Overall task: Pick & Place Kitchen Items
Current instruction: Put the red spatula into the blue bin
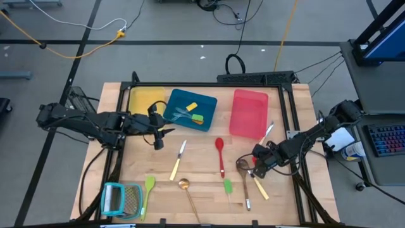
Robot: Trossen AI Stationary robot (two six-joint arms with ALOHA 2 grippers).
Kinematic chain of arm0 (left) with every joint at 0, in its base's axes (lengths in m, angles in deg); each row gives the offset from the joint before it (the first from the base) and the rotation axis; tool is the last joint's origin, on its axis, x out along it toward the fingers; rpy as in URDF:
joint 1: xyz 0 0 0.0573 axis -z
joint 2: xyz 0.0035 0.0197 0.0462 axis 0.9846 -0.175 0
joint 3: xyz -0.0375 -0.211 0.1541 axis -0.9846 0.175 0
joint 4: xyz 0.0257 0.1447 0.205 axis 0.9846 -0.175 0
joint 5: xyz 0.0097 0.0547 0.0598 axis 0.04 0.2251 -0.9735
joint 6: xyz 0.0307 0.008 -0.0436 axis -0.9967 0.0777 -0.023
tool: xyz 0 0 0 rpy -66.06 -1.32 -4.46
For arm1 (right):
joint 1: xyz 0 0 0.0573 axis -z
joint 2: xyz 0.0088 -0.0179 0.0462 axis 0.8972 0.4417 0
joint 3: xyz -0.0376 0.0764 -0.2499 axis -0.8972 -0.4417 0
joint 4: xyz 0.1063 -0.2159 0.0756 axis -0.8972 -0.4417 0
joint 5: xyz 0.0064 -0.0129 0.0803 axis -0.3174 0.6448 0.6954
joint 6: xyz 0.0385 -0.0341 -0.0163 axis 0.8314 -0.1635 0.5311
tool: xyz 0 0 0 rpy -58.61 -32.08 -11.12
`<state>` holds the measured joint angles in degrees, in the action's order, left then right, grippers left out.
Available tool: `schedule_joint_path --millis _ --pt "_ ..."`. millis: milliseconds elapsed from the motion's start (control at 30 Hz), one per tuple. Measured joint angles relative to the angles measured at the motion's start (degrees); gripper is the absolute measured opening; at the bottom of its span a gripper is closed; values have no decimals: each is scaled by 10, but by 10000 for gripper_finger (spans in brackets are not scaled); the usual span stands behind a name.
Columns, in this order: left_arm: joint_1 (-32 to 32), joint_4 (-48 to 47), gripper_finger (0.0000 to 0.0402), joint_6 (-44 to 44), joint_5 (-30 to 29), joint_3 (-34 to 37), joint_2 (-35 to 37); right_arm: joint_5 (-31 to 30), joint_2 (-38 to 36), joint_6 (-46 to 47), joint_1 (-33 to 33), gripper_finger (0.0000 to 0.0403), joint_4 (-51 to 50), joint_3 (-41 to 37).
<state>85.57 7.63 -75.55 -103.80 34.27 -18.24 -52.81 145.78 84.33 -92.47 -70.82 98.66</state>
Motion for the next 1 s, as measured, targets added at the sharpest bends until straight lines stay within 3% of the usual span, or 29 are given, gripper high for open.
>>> schedule_joint_path --millis 233,467,700,1000 --pt "0 0 134 0 0 0 0 -5 0 32 1 77 5 0" --pt "0 0 134 3 0 0 0 -2 0 32 1 27 22 0" --pt "0 -1 134 3 0 0 0 2 -13 23 1 24 35 -2" --pt "0 -1 134 3 0 0 0 -13 -85 -29 1 22 67 -3"
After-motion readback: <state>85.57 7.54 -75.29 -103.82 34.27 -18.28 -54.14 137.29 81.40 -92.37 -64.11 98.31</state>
